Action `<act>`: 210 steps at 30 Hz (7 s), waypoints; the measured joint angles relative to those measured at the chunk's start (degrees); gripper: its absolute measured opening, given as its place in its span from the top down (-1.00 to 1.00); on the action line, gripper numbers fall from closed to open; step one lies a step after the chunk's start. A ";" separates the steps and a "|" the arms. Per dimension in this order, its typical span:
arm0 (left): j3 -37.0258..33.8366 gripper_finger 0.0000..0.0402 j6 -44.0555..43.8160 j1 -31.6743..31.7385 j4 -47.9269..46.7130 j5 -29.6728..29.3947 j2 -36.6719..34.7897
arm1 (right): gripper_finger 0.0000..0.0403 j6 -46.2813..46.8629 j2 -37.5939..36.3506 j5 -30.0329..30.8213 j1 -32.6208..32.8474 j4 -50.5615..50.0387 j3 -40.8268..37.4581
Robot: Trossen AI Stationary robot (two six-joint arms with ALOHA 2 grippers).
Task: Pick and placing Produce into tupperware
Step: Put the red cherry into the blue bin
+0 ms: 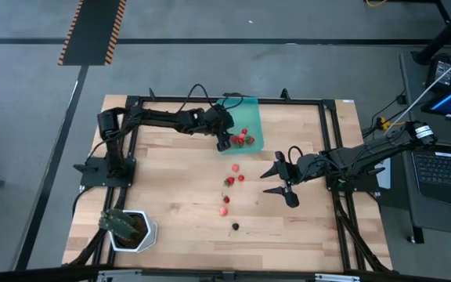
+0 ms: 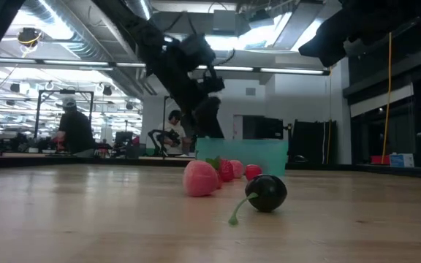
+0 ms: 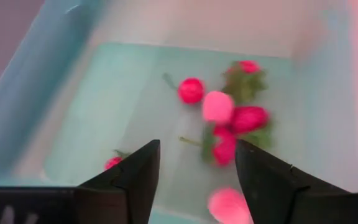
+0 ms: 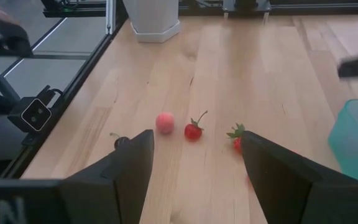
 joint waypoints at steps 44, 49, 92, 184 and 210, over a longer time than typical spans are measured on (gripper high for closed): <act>-48.00 0.03 -8.44 -35.05 43.59 -11.67 -40.10 | -0.21 5.78 12.91 1.46 1.73 8.95 5.29; -49.72 0.03 -8.41 -36.83 44.94 -11.11 -41.60 | -0.21 8.34 18.11 1.65 2.34 -2.41 13.49; -49.77 0.03 -6.49 -38.21 43.23 -10.10 -41.75 | -0.21 4.14 43.24 4.12 -8.73 -21.34 27.85; -49.75 0.03 -6.84 -38.20 40.60 -10.10 -41.73 | 0.50 4.06 25.40 2.50 -10.71 -25.03 27.67; -49.77 0.03 -6.96 -38.20 41.25 -10.11 -41.73 | 0.50 3.03 -4.92 7.67 -6.51 1.80 -3.63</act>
